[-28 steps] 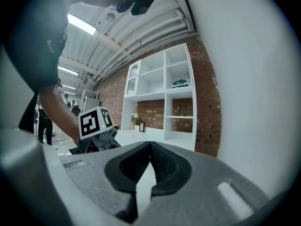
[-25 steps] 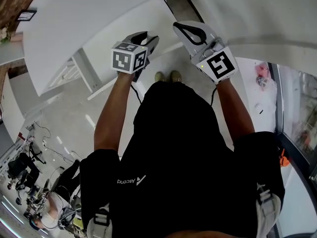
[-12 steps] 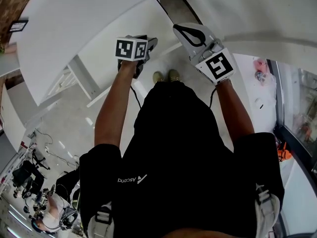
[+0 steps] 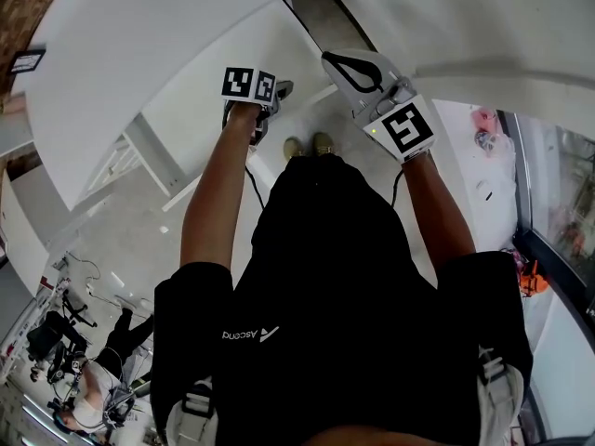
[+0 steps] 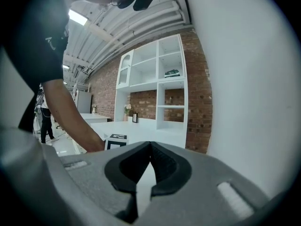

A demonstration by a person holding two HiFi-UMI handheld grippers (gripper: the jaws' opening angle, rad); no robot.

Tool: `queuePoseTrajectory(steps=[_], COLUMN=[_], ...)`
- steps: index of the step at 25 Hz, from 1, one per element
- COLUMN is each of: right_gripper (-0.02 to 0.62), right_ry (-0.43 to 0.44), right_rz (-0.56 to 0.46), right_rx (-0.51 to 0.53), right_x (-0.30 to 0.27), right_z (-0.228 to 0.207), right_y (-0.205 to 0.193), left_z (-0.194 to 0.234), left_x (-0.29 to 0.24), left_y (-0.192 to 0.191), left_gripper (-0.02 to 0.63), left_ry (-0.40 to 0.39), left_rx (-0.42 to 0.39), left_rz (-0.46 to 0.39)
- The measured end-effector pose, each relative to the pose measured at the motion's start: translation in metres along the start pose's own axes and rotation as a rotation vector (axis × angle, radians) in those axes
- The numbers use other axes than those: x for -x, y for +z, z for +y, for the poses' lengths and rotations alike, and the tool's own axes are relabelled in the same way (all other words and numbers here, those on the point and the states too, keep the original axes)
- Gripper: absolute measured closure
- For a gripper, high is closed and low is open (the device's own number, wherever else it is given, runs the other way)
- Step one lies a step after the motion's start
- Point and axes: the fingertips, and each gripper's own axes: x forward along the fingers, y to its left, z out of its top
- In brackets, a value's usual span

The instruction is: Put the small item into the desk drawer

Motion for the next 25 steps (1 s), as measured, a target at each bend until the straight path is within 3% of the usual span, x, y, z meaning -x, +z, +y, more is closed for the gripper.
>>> queuePoseTrajectory(steps=[11,25], right_gripper=[0.595,0.595], right_ry=[-0.038,-0.056], right_rz=[0.028,0.034], right_rx=[-0.011,-0.012], right_x=[0.009,0.014], right_z=[-0.014,-0.015], right_y=[-0.011,-0.012], left_z=[0.011,0.01], left_x=[-0.019,-0.02], left_y=[-0.006,-0.008], left_gripper=[0.443,0.42], left_ry=[-0.008,-0.026], left_rx=[0.042,0.05], left_rz=[0.05,0.046])
